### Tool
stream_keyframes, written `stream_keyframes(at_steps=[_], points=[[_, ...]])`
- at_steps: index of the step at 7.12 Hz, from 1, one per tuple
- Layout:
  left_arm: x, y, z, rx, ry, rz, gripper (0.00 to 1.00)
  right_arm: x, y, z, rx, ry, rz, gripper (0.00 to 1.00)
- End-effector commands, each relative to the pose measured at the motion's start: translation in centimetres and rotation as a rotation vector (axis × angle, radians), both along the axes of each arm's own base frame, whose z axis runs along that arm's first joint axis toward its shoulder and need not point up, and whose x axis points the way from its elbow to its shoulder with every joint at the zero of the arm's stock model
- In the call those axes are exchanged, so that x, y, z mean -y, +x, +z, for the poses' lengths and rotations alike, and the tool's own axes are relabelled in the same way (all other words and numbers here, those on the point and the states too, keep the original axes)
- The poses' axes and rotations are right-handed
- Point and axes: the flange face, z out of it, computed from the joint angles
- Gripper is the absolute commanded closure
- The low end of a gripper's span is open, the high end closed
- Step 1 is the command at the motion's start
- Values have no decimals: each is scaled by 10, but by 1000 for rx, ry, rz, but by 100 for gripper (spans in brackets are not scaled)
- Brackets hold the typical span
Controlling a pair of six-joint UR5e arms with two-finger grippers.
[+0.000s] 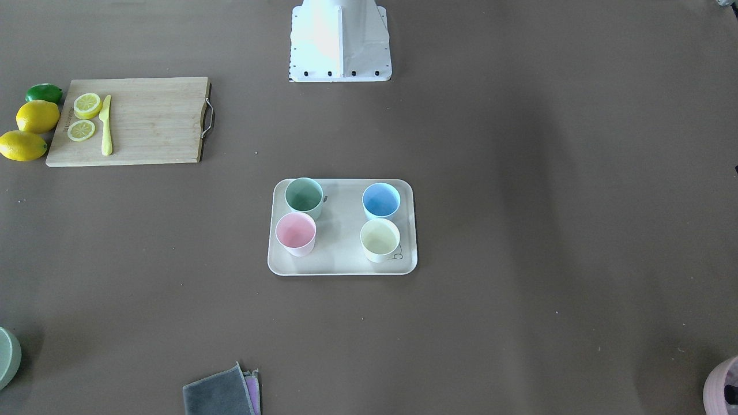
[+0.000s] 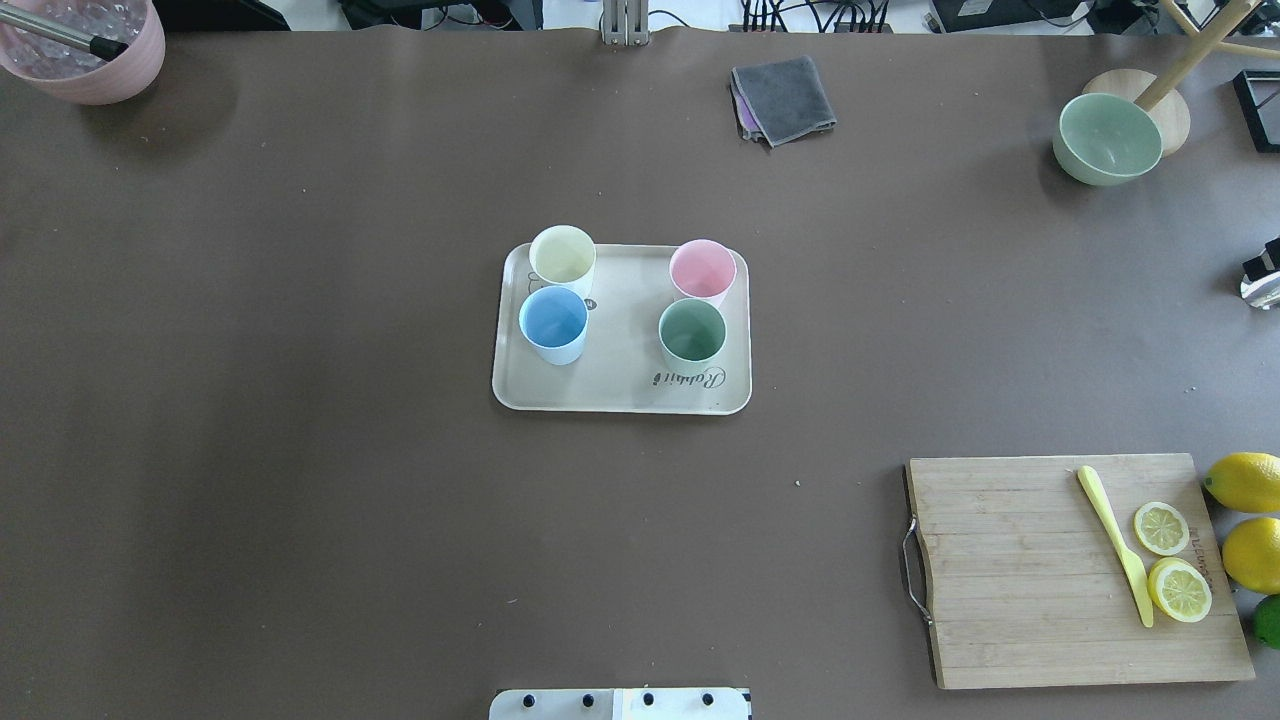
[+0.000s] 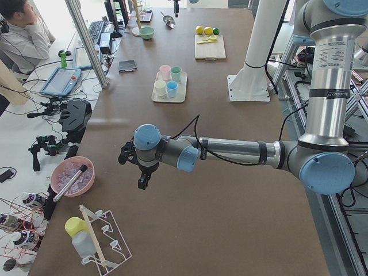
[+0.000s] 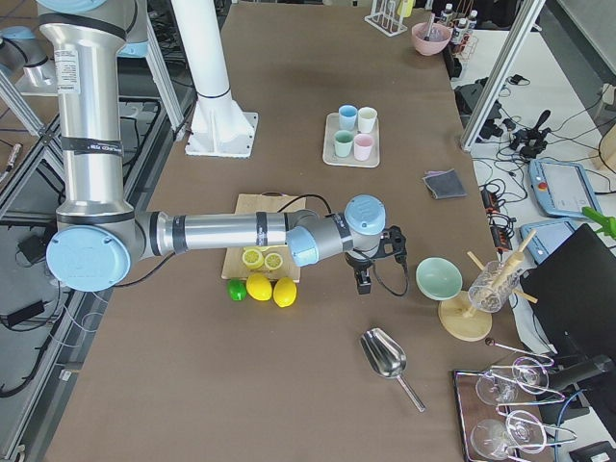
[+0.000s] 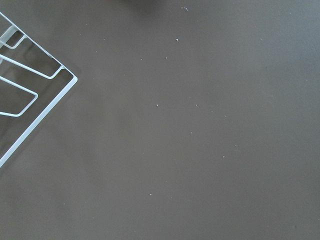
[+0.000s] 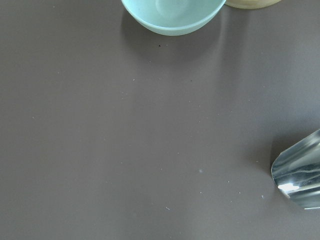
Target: Place all cups on tray
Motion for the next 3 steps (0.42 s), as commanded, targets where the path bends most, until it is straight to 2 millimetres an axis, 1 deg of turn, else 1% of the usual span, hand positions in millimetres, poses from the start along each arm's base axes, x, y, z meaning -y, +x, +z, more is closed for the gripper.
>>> stream_keyframes(at_steps=[1, 3], points=[[-1, 1, 1, 4, -1, 1, 2, 1, 0, -4, 3, 7, 0, 0], [-1, 1, -2, 2, 5, 1, 2, 0, 0, -3, 2, 4, 0, 0]])
